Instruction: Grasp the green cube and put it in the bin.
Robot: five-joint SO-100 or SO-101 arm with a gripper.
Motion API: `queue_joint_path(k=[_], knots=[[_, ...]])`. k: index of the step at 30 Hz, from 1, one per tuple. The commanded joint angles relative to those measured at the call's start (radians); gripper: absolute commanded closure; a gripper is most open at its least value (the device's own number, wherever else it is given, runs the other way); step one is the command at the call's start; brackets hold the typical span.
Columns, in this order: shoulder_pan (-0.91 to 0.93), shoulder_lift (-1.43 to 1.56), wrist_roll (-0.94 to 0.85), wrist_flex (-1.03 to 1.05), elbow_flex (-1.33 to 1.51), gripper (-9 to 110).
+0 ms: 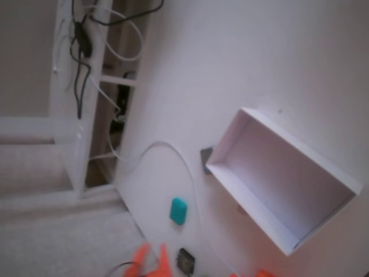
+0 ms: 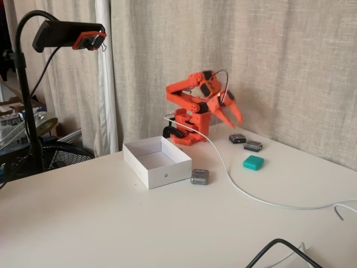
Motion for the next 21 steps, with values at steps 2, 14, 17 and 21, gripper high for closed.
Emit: queue_joint_path(k=[2, 14, 17, 21], knots=[[0.028, -0.399, -0.009, 0.115, -0.552, 63], [0.106, -1.103, -0.114, 0.383, -1.019, 48], [0.126, -1.238, -0.127, 0.325, -0.983, 48], [0.176, -1.327, -0.138, 0.141, -0.873, 48]])
